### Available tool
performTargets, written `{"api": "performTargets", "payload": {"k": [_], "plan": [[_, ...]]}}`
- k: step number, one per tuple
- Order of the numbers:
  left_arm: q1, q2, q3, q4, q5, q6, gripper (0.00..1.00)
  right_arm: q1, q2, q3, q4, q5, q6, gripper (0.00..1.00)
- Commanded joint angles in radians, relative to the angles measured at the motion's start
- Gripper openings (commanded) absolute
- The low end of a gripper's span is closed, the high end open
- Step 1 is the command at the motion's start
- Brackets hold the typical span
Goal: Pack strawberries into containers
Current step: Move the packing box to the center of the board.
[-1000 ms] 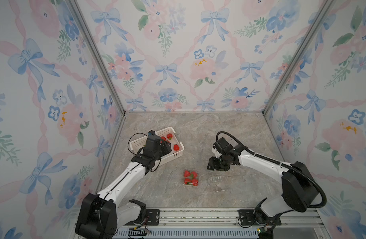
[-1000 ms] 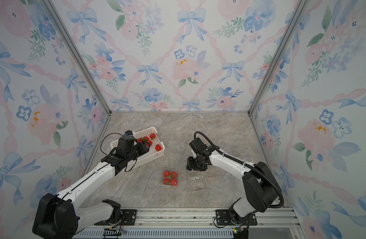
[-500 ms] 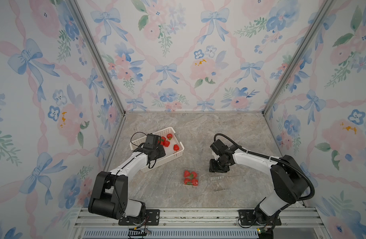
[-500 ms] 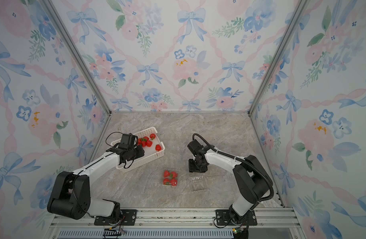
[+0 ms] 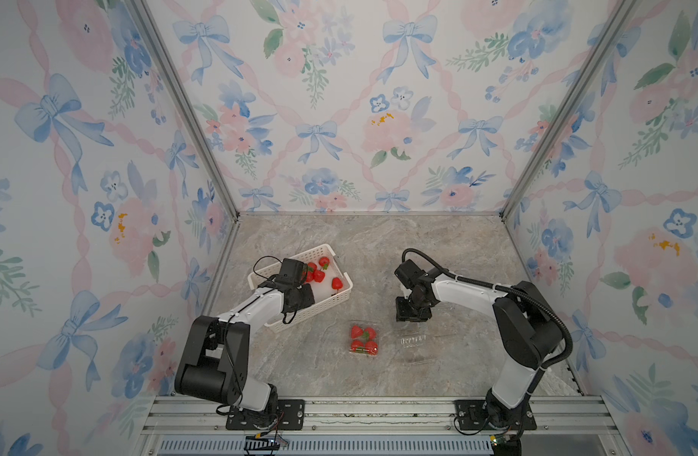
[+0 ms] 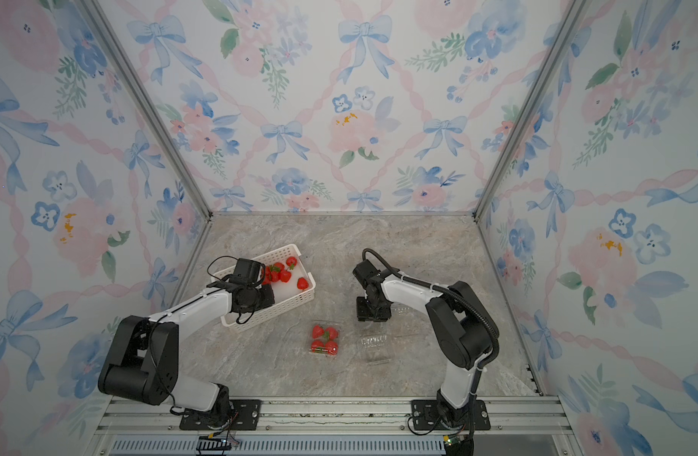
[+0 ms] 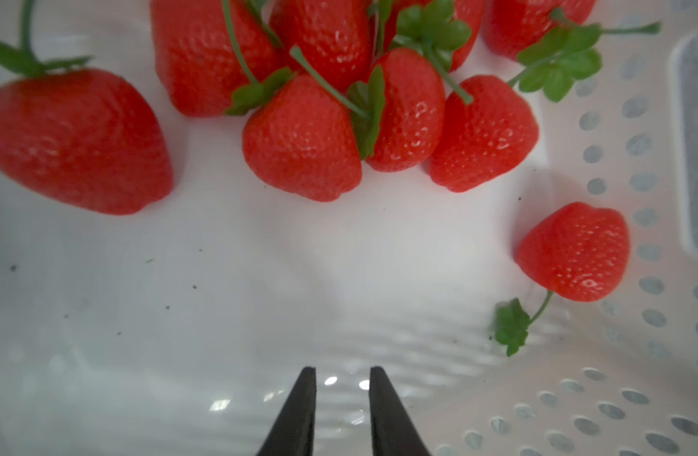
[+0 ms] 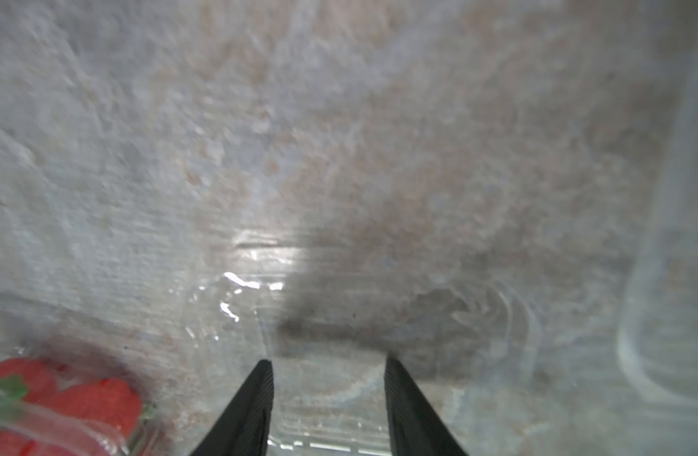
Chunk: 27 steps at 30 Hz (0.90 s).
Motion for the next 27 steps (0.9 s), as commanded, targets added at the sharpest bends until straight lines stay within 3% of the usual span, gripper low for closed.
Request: {"api": "performTargets", "payload": {"k": [1, 27], "plan": [[0.003, 0.014, -0.038, -0.036, 0.04, -0.019, 0.26, -0.014, 0.069, 0.04, -0.01, 0.019, -0.026, 0.47], [-0.197, -0.021, 0.031, -0.021, 0.08, -0.315, 0.29, -0.138, 0.45, 0.568, -0.013, -0.02, -0.124, 0.47]]}}
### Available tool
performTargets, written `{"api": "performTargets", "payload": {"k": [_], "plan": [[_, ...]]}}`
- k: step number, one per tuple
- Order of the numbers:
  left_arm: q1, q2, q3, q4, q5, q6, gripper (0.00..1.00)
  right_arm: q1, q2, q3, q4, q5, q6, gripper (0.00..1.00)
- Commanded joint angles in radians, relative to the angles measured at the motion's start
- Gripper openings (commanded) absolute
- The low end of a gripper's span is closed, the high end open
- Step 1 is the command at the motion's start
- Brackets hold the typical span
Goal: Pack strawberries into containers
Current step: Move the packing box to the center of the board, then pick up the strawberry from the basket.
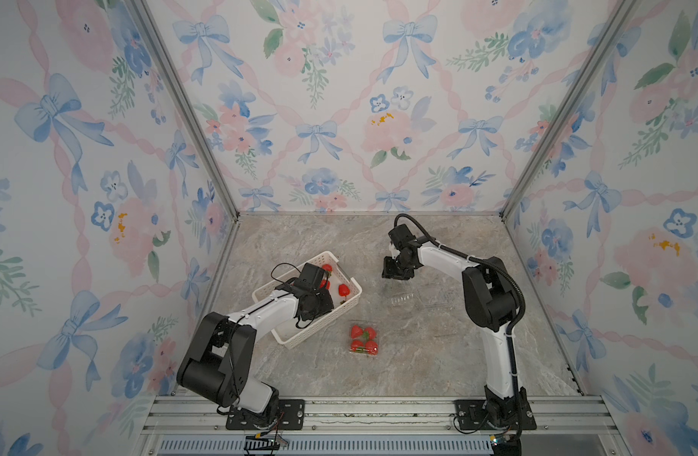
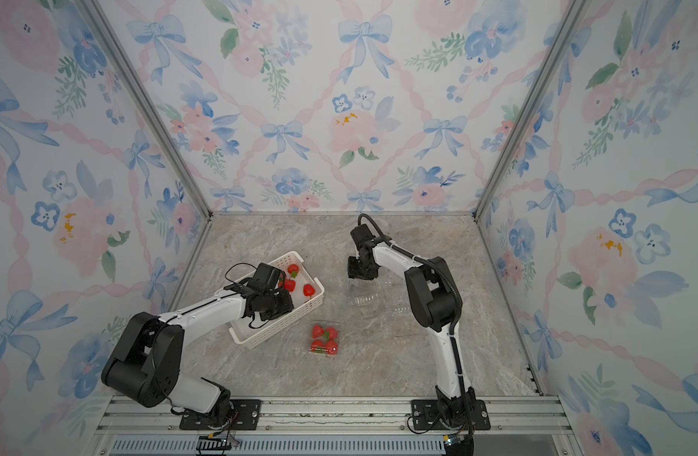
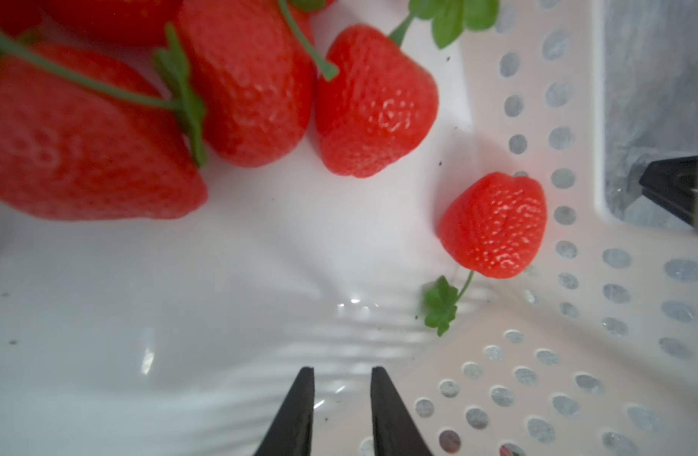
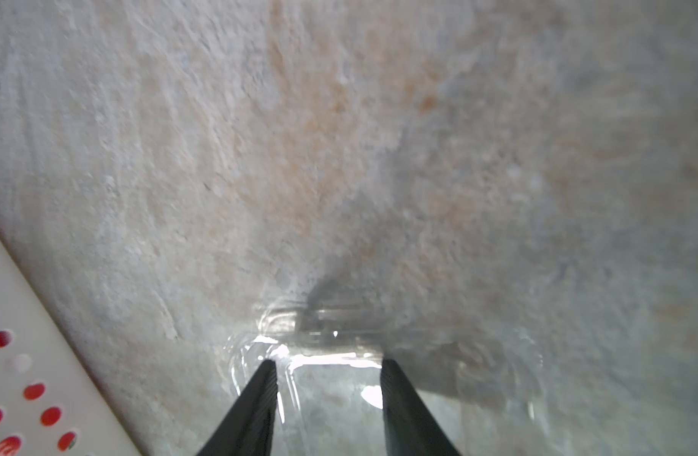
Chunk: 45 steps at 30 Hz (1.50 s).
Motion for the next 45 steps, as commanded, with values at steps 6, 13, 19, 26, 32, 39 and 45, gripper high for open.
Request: {"api": "performTargets", "payload": {"k": [6, 13, 19, 26, 32, 39, 45], "plan": [[-0.022, -0.058, 0.037, -0.007, -0.071, -0.034, 0.32, -0.011, 0.011, 0.01, -0.025, -0.013, -0.051, 0.57], [-0.032, -0.007, 0.159, -0.006, -0.159, 0.036, 0.42, -0.008, -0.19, -0.102, 0.025, 0.003, -0.071, 0.63], [-0.056, 0.122, 0.244, -0.005, -0.147, 0.077, 0.42, -0.011, -0.375, -0.233, 0.038, 0.053, -0.058, 0.64], [-0.079, 0.203, 0.269, -0.006, -0.155, 0.104, 0.43, -0.017, -0.501, -0.387, 0.011, 0.099, -0.051, 0.64], [-0.108, 0.256, 0.302, -0.002, -0.156, 0.125, 0.47, -0.02, -0.496, -0.48, 0.014, 0.081, -0.045, 0.64], [-0.124, 0.293, 0.312, 0.002, -0.166, 0.14, 0.49, -0.021, -0.465, -0.529, 0.023, 0.072, -0.039, 0.64], [-0.125, 0.319, 0.313, 0.002, -0.179, 0.151, 0.49, -0.029, -0.457, -0.553, 0.025, 0.073, -0.046, 0.64]]}}
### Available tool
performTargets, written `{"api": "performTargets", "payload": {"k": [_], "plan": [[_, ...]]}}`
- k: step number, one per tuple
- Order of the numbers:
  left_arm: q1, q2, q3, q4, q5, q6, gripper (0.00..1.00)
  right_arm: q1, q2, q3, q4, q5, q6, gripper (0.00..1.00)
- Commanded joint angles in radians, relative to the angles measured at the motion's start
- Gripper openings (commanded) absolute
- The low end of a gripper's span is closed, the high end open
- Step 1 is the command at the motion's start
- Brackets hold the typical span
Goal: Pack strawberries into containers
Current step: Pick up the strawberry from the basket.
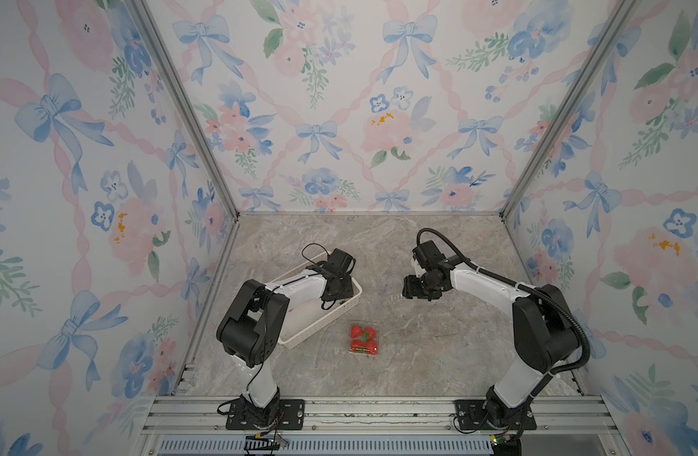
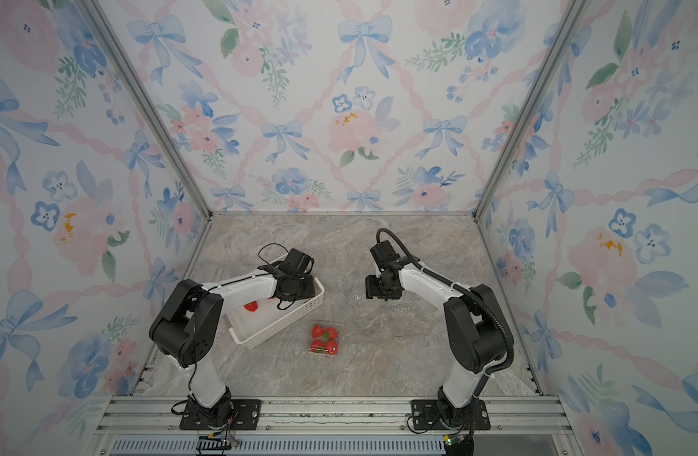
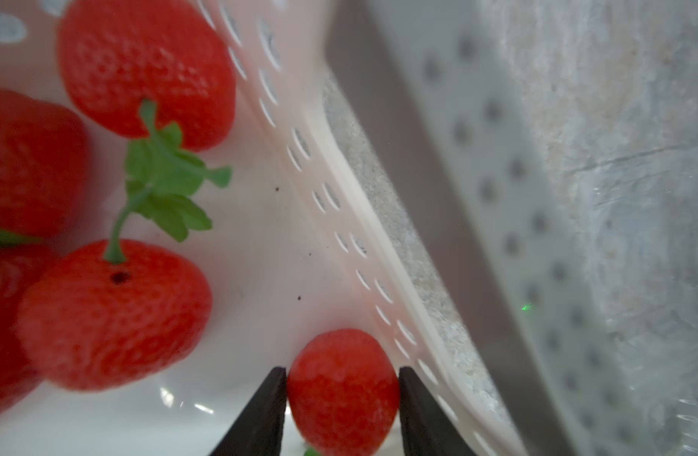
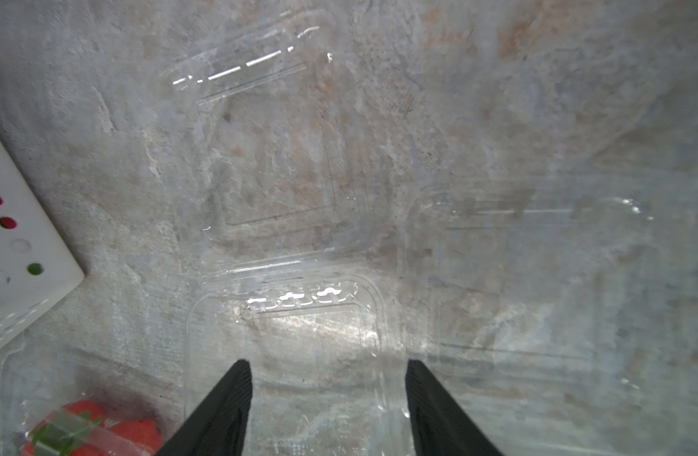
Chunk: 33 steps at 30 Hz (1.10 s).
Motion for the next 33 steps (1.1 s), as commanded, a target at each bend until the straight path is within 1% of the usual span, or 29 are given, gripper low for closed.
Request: {"api": "performTargets", "payload": {"k": [1, 7, 13, 17, 22, 25, 28, 33], "plan": [[-0.003, 0.009, 0.014, -0.005, -0.037, 0.023, 0.49, -0.016, 0.023, -0.029, -0.007, 0.0, 0.005, 0.64], [-0.003, 0.024, 0.008, 0.01, -0.049, 0.023, 0.47, -0.019, 0.037, -0.046, 0.0, -0.012, 0.002, 0.64], [-0.002, 0.04, 0.009, 0.022, -0.061, 0.02, 0.3, -0.021, 0.035, -0.051, 0.008, -0.016, -0.007, 0.63], [-0.002, 0.017, 0.005, 0.019, -0.062, 0.015, 0.23, -0.022, 0.039, -0.049, 0.011, -0.021, -0.006, 0.62], [0.009, -0.06, -0.011, 0.019, -0.064, 0.016, 0.17, -0.021, 0.043, -0.048, 0.015, -0.026, -0.006, 0.62], [0.022, -0.111, -0.03, 0.02, -0.063, 0.011, 0.15, -0.021, 0.04, -0.046, 0.015, -0.026, -0.004, 0.62], [0.03, -0.162, -0.047, 0.018, -0.061, 0.012, 0.16, -0.02, 0.039, -0.046, 0.011, -0.028, -0.006, 0.62], [0.032, -0.208, -0.055, 0.018, -0.023, 0.008, 0.16, -0.019, 0.034, -0.052, 0.005, -0.027, 0.0, 0.61]]}}
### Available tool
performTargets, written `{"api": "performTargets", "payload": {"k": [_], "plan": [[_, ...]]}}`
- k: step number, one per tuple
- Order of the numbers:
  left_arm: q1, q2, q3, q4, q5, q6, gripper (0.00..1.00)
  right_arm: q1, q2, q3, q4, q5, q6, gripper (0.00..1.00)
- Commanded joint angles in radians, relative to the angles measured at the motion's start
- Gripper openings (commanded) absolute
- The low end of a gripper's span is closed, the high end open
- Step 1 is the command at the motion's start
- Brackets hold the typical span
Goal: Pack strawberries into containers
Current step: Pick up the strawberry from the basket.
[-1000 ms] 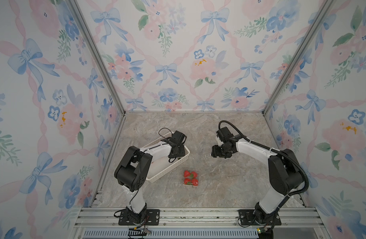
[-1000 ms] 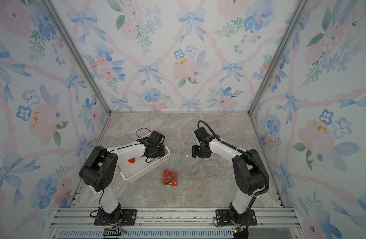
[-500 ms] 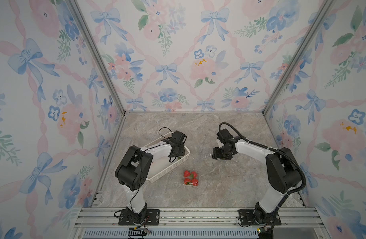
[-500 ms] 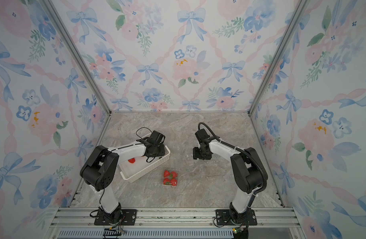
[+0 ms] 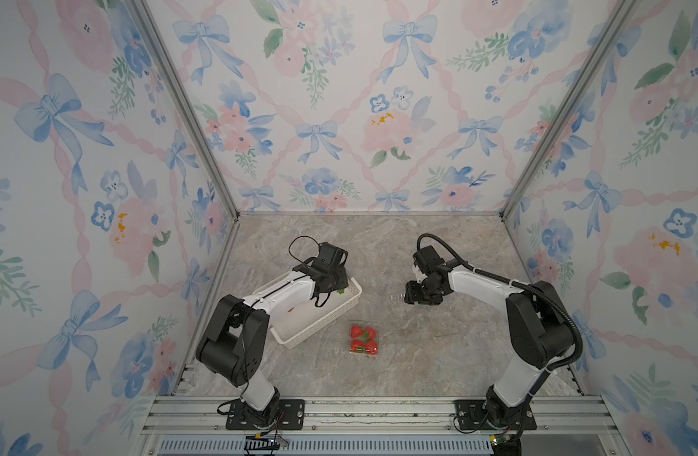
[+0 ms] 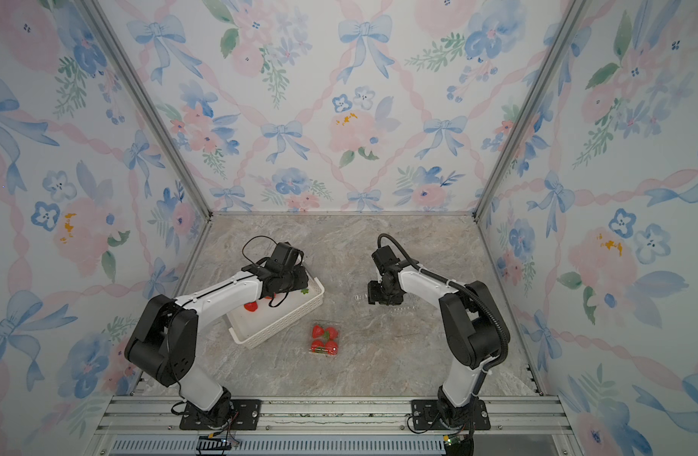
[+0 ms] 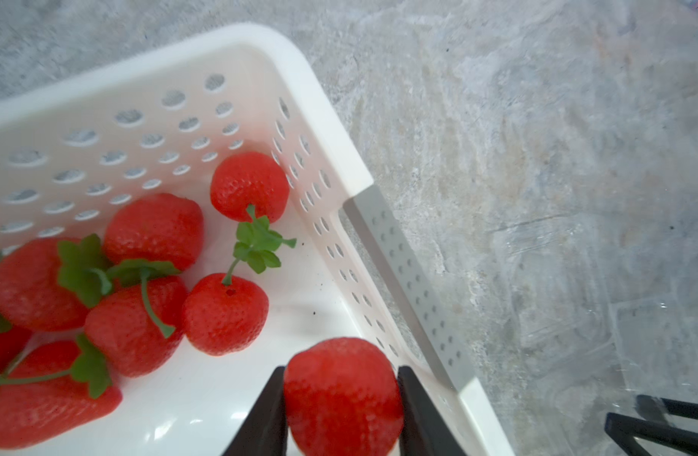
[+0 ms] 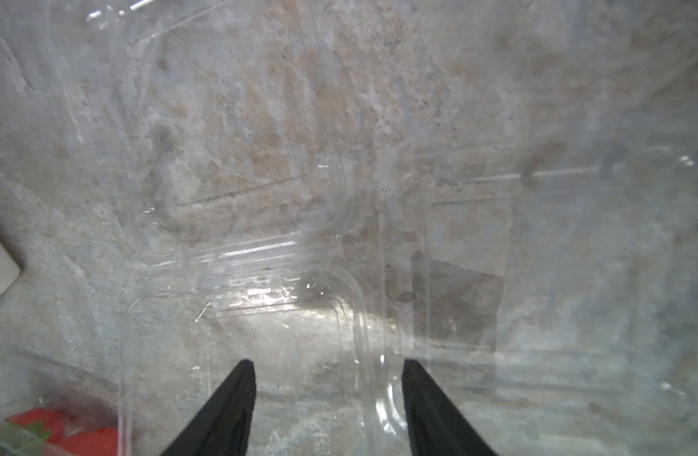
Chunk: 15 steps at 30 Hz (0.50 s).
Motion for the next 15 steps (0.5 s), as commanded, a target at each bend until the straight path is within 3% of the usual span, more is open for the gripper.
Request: {"api": "performTargets", "payload": {"k": [1, 9, 15], "plan": [[-0.003, -0.035, -0.02, -0.013, 0.026, -0.004, 0.17, -0.007, 0.0, -0.017, -0.007, -0.006, 0.006, 0.61], [-0.078, -0.106, 0.017, -0.015, 0.058, -0.029, 0.19, -0.002, -0.061, -0.05, -0.023, 0.025, 0.022, 0.61], [-0.168, -0.102, 0.068, -0.015, 0.071, -0.046, 0.2, -0.003, -0.105, -0.076, 0.001, -0.043, 0.065, 0.63]]}}
